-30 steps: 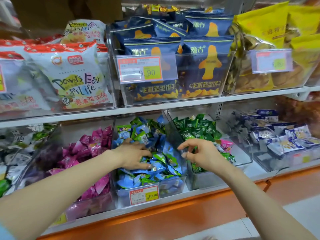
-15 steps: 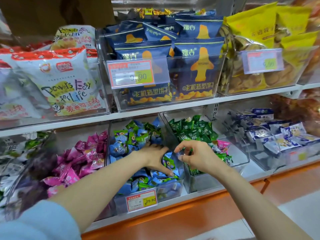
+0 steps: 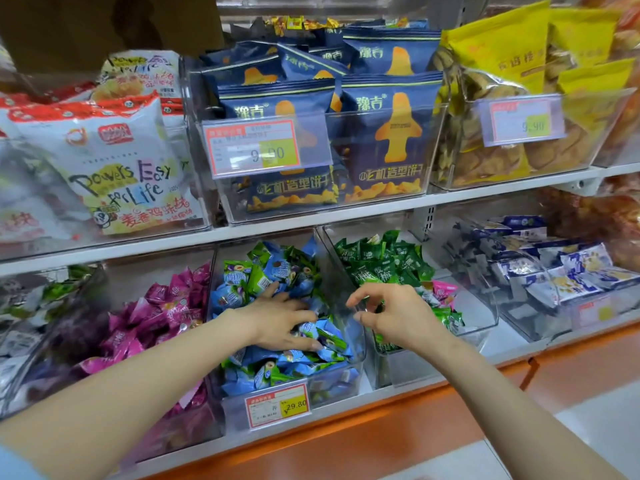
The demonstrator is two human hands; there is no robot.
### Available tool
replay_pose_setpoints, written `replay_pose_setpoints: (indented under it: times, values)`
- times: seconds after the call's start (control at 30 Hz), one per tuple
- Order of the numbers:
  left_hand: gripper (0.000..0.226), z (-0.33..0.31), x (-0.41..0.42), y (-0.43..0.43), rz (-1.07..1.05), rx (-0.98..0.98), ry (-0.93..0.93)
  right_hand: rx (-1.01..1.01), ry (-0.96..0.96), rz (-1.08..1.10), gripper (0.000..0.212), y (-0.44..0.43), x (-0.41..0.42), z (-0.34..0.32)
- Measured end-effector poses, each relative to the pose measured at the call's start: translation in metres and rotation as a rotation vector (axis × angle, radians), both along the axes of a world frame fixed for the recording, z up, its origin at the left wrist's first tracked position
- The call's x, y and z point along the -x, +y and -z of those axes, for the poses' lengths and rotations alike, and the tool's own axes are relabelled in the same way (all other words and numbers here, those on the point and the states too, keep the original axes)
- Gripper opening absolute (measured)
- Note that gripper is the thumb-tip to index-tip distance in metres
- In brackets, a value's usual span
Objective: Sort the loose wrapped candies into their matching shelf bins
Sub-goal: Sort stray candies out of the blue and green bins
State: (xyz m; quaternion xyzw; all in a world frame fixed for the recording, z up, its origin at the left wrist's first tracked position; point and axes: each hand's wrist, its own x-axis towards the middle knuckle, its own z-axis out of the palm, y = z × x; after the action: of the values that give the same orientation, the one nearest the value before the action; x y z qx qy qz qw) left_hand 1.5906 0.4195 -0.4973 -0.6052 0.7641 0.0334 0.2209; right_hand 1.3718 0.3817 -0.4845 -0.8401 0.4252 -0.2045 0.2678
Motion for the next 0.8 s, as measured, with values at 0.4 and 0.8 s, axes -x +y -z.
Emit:
replay_pose_setpoints:
  times: [0.4,0.8]
  values:
    - [0.077,-0.010,0.018,-0.015,-0.022,0.354,0.294,-0.034,-0.024,-0.059,0.014,-0.006,-0.004,-0.001]
    - [0.086,0.000,0.041,-0.062,-0.151,-0.080,-0.411,0.150,0.149,-0.068,0.031,0.000,-0.005,0.005]
